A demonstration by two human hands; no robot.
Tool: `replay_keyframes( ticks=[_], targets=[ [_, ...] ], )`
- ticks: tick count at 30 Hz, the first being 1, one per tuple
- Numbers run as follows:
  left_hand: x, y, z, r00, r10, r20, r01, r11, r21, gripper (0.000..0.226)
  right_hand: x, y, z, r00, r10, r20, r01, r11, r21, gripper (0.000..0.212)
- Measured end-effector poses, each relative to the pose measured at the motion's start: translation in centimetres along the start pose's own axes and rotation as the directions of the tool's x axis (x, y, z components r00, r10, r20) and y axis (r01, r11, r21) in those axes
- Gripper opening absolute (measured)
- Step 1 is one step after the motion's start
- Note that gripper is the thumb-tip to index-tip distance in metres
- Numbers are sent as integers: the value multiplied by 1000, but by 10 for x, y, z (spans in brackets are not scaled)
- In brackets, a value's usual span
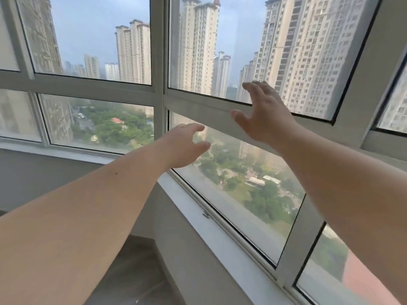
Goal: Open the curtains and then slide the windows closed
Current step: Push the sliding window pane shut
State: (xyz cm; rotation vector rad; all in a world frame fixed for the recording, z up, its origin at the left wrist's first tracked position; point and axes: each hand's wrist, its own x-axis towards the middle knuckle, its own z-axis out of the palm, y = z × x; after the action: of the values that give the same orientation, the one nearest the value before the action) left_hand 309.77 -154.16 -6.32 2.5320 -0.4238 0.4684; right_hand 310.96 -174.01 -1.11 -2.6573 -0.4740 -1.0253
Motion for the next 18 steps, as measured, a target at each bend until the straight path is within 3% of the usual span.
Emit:
replay_keyframes(
  ticks=[4,7,9,12,16,18],
  targets=[
    [66,-27,13,1000,20,-5,-20,999,33,60,59,23,19,994,-77,-80,58,974,-219,72],
    [130,-33,20,996,71,-52,-74,996,-47,62,88,56,27,995,36,-92,-67,931,-359,73],
    [173,-31,28,993,115,-40,-119,984,-136,64,93,81,33,981,180,-67,-189,847,-496,73],
    [226,-16,45,986,169,-12,-169,975,-145,72,85,99,45,979,190,-74,-185,674,-715,72],
    [265,22,86,980,200,26,-195,972,-132,81,85,100,54,975,177,-134,-216,617,-757,69],
    [265,35,106,982,187,-22,-189,969,-157,87,85,101,54,976,162,-144,-214,608,-765,68]
  ],
)
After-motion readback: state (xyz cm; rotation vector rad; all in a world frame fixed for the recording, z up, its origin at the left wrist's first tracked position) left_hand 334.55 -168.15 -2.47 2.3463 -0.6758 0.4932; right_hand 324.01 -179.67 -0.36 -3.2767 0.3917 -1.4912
